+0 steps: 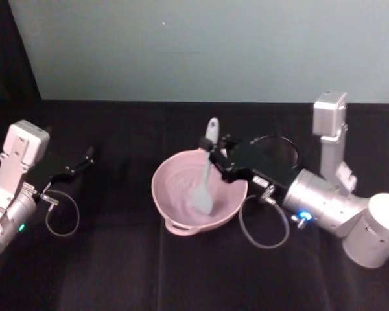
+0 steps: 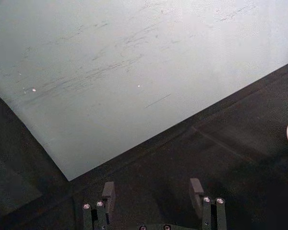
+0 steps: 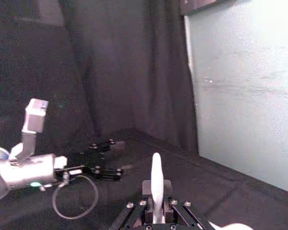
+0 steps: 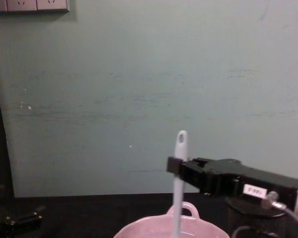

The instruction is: Use the one hand to pick up the spoon and stir the clear water in the bowl.

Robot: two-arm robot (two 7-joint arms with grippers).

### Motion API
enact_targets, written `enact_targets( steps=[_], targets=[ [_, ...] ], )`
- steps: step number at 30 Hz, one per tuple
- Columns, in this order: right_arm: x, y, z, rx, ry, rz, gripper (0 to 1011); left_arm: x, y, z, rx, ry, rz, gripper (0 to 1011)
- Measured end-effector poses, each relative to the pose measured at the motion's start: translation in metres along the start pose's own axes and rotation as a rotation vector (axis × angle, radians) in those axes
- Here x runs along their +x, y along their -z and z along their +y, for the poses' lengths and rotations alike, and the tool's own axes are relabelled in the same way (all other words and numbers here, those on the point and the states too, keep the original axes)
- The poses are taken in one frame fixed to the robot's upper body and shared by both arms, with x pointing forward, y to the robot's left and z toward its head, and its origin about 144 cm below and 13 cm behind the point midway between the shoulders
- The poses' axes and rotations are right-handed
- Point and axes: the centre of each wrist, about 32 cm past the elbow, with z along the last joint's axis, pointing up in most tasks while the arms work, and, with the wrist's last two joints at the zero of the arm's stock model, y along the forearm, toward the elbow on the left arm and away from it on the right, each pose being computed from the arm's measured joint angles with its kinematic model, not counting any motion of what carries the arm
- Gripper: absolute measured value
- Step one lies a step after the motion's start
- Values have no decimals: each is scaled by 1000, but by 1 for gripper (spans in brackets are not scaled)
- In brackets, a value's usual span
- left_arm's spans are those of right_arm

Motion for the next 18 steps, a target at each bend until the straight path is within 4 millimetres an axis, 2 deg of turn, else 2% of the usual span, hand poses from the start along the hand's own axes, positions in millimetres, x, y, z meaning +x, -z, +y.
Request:
enact_targets(
  steps=[4,9,15,18],
  targets=[
    [-10,8,14,28,-23,8,120,0,0,0,0,0,0,1011],
    [-12,13,30,79,-8,-23,120,0,0,0,0,0,0,1011],
    [1,17,49,104,64,-86,120,0,0,0,0,0,0,1011],
    [8,17,51,107,104,-114,120,0,0,0,0,0,0,1011]
  ],
)
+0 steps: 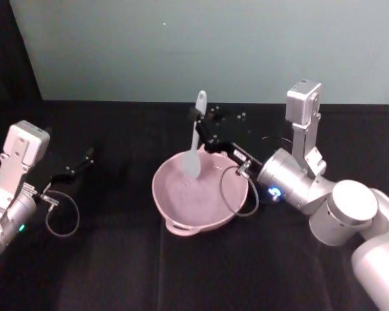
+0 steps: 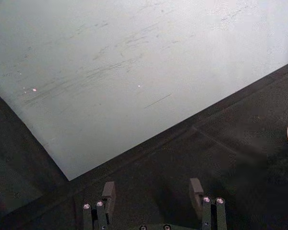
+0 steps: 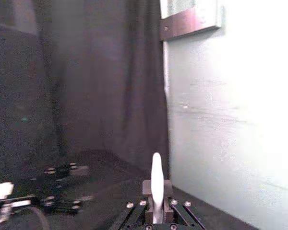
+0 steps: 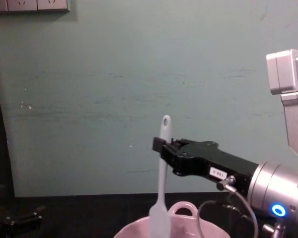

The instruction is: Use the one hand to pick up the spoon and stir the clear water in the bowl.

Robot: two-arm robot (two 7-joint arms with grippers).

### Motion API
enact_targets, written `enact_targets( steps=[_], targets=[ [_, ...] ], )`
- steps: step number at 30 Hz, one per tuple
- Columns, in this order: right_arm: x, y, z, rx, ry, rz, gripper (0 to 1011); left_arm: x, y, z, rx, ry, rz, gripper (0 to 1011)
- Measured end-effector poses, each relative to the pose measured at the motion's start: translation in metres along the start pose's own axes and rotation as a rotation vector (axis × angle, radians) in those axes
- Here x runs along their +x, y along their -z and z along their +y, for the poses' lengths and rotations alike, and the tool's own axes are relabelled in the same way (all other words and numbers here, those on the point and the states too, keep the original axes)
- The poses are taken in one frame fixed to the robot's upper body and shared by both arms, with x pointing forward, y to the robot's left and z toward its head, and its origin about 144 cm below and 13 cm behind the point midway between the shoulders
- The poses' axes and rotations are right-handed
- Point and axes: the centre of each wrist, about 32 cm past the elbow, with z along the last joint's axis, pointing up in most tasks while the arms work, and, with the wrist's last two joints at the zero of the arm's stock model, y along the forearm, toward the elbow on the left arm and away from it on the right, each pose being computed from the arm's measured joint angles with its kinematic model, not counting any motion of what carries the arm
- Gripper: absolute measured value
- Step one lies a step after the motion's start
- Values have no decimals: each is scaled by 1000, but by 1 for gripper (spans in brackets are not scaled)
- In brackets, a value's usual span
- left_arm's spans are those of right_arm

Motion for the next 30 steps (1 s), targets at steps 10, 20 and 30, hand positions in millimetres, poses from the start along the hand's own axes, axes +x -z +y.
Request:
enact_targets(
  steps=[10,20,30],
  targets=[
    [15,-10,-16,-40,53,-54,120,0,0,0,0,0,0,1011],
    [-3,-25,-46,-65,-12,21,120,0,0,0,0,0,0,1011],
    [-22,-13,-26,-60,-65,68,120,0,0,0,0,0,0,1011]
  ],
)
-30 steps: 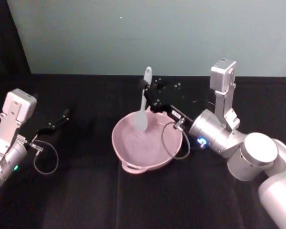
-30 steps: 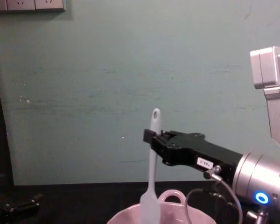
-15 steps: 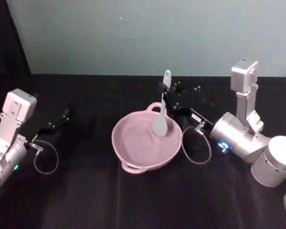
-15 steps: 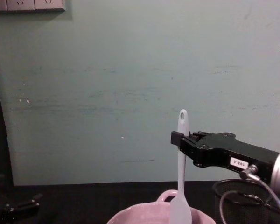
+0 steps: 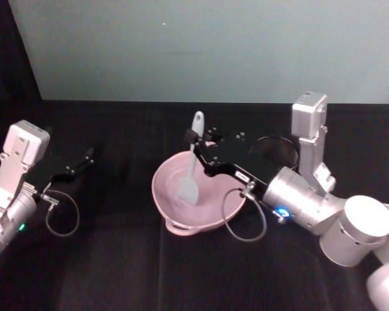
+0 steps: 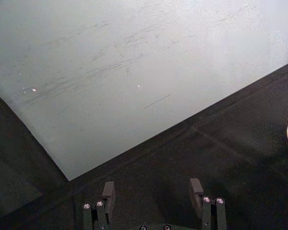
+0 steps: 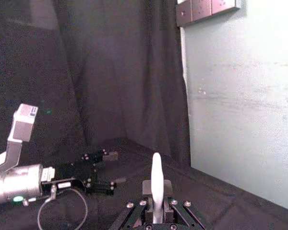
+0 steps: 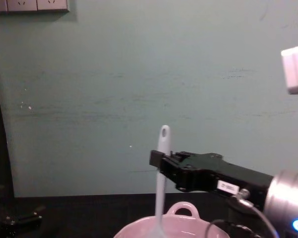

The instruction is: Use the one hand to pick up the spoon and stir the clear water in the bowl.

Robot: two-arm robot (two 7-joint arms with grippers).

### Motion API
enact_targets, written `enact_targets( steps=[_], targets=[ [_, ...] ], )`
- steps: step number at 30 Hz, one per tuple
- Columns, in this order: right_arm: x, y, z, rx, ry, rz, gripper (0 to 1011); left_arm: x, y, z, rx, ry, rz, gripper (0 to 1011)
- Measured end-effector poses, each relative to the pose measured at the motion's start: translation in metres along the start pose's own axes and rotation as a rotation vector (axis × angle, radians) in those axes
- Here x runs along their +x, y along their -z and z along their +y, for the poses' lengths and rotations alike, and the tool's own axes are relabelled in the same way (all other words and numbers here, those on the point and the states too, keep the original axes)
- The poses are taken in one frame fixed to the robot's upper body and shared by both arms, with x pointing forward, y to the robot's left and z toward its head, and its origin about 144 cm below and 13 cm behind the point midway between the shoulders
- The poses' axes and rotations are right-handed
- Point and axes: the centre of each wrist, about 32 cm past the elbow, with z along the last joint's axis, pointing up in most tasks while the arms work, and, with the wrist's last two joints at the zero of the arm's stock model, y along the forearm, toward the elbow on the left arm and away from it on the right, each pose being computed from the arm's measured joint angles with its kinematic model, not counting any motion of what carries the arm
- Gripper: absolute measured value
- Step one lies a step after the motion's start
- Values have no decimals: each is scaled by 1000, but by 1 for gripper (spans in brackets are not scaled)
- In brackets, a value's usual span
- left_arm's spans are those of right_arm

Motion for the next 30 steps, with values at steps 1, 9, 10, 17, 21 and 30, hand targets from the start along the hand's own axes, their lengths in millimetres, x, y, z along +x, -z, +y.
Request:
enact_targets(
  steps=[1,9,10,17,21,30],
  targets=[
    [0,1,3,3,-2,-2,120,0,0,0,0,0,0,1011],
    [7,9,28,22,29,-53,120,0,0,0,0,0,0,1011],
    [10,10,32,26,45,-69,120,0,0,0,0,0,0,1011],
    [24,14,36,37,121,-128,120,0,0,0,0,0,0,1011],
    [33,12,28,32,157,-155,120,0,0,0,0,0,0,1011],
    [30,-1,-5,-32,152,-113,120,0,0,0,0,0,0,1011]
  ],
)
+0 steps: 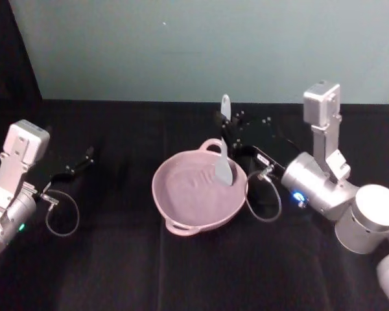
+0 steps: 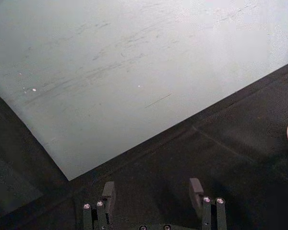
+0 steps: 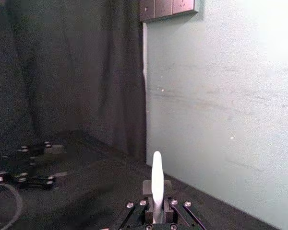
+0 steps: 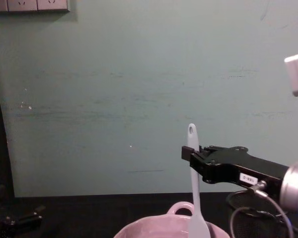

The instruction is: Use the one hand to pick up the spoon and stir the clear water in the bowl.

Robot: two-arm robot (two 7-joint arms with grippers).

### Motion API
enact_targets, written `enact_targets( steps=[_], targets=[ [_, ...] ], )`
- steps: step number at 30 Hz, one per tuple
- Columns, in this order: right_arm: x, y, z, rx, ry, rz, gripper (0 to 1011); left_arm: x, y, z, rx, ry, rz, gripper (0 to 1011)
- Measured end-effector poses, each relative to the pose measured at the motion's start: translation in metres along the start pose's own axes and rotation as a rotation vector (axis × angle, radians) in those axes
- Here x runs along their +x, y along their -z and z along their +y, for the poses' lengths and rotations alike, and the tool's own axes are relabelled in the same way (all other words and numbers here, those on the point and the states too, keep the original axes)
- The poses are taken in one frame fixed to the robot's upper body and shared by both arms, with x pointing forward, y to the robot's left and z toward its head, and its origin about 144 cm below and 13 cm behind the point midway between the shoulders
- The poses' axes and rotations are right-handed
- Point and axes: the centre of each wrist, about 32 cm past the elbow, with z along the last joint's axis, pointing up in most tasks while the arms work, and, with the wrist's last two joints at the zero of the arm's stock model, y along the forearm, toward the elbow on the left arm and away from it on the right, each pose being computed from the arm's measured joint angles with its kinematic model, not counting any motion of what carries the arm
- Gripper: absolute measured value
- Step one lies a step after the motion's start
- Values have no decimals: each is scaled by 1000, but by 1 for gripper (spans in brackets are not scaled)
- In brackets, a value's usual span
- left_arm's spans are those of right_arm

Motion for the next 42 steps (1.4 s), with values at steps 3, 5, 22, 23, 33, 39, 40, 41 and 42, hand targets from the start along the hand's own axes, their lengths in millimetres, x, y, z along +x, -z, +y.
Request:
enact_targets(
  steps=[3,5,22,23,33,39,40,41,42],
  targets=[
    [-7,-4,-10,-6,-21,37,120,0,0,0,0,0,0,1011],
    [-14,-6,-14,-4,-43,59,120,0,0,0,0,0,0,1011],
    [-40,8,21,55,-110,95,120,0,0,0,0,0,0,1011],
    [-37,10,26,62,-105,90,120,0,0,0,0,0,0,1011],
    [-13,18,37,87,7,5,119,0,0,0,0,0,0,1011],
    [0,13,24,77,44,-25,120,0,0,0,0,0,0,1011],
    [1,11,18,67,44,-28,120,0,0,0,0,0,0,1011],
    [2,10,15,60,42,-29,119,0,0,0,0,0,0,1011],
    [2,9,11,55,38,-29,120,0,0,0,0,0,0,1011]
  ],
)
